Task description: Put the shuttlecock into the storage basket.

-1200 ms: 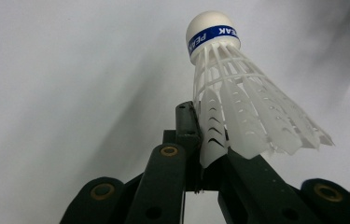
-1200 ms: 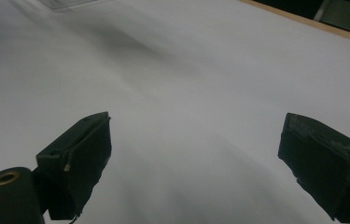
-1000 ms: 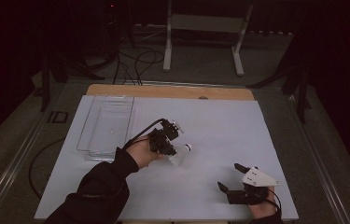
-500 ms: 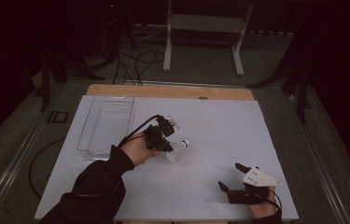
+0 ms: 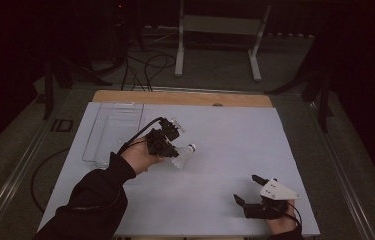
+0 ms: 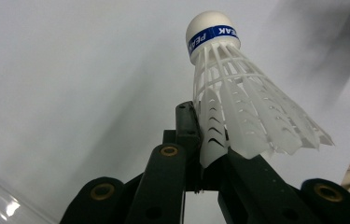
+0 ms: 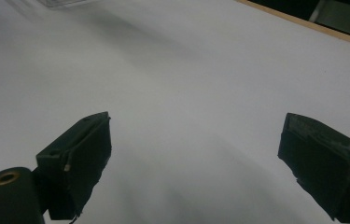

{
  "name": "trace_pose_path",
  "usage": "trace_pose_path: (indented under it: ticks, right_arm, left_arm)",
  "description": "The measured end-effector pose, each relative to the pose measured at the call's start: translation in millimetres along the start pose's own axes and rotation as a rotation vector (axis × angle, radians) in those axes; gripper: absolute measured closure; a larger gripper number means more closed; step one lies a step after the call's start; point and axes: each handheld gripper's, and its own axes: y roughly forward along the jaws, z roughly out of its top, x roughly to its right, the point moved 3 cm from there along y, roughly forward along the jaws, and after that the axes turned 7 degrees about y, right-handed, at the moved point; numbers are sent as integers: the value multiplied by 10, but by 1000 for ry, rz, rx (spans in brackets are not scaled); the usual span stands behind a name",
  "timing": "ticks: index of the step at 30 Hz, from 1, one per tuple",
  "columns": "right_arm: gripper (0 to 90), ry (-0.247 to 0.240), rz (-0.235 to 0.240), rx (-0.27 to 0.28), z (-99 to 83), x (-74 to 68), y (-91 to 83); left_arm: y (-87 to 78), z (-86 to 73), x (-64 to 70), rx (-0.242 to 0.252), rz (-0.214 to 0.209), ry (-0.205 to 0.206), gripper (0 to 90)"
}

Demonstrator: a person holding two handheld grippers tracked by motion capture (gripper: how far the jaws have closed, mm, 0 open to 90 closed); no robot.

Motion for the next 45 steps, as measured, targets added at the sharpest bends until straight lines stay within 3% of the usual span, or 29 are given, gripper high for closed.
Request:
trace_pose_path:
  ticks: [22,45]
  right_arm:
    - [95,5,2,2,-2,-5,4]
    - [95,5,0,-4,-10,-3,20]
  left_arm:
    - [-268,-168,-190,17,27,-43,900]
    - [-606,-521,-485,18,111,-124,900]
